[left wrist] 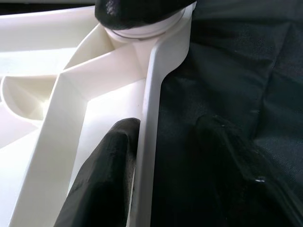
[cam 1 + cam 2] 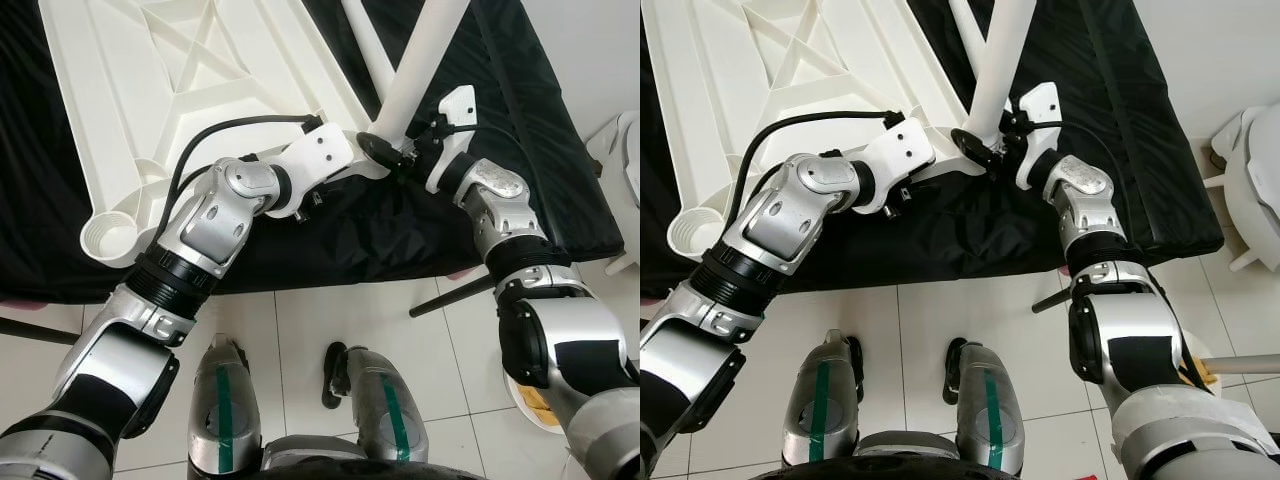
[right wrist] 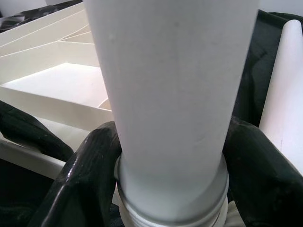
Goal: Building children table
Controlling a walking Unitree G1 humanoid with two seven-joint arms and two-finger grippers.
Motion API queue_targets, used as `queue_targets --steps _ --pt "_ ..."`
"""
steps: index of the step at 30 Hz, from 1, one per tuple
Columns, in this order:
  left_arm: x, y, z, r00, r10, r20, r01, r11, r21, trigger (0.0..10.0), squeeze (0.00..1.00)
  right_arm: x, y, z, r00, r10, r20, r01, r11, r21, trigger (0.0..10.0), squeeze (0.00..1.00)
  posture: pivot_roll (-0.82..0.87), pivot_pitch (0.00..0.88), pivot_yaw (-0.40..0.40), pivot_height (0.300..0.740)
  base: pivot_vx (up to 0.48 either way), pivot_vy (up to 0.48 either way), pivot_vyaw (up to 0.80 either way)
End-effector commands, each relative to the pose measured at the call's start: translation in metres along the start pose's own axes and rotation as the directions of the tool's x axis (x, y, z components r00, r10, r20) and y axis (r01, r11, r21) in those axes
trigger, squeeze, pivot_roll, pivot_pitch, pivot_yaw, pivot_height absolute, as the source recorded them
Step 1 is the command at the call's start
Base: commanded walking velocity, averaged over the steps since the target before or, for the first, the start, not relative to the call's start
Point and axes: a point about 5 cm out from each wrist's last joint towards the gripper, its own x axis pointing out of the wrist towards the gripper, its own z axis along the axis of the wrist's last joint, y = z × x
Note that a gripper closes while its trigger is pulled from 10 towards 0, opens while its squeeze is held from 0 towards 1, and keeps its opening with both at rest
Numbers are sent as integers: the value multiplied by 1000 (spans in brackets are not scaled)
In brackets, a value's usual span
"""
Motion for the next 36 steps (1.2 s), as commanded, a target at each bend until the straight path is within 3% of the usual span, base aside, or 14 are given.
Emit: queue_targets --steps 1,10,14,25,33,36 --pt "3 -3 0 1000 -10 -4 10 1000 13 10000 0 -1 5 -7 999 21 -32 -20 1000 11 10000 0 9 78 -62 740 0 0 0" --pt "2 -3 0 1000 -6 -3 6 1000 11 10000 0 -1 20 -7 999 45 19 -46 999 28 10000 0 7 82 -67 740 0 0 0" --pt "3 -3 0 1000 -7 -1 7 1000 10 10000 0 -2 34 -6 995 76 58 -79 995 52 10000 0 3 81 -66 740 0 0 0" --pt "3 -4 0 1000 -9 -1 9 1000 14 10000 0 -9 39 -6 996 20 89 -27 997 77 10000 0 3 79 -67 740 0 0 0" --pt "2 -4 0 1000 -6 -1 6 1000 13 10000 0 -13 44 -9 984 -150 92 142 986 93 10000 0 9 74 -78 740 0 0 0" --pt "2 -4 0 1000 -3 -2 3 1000 12 10000 0 -13 48 -14 960 -266 86 255 960 114 10000 0 11 71 -80 740 0 0 0"
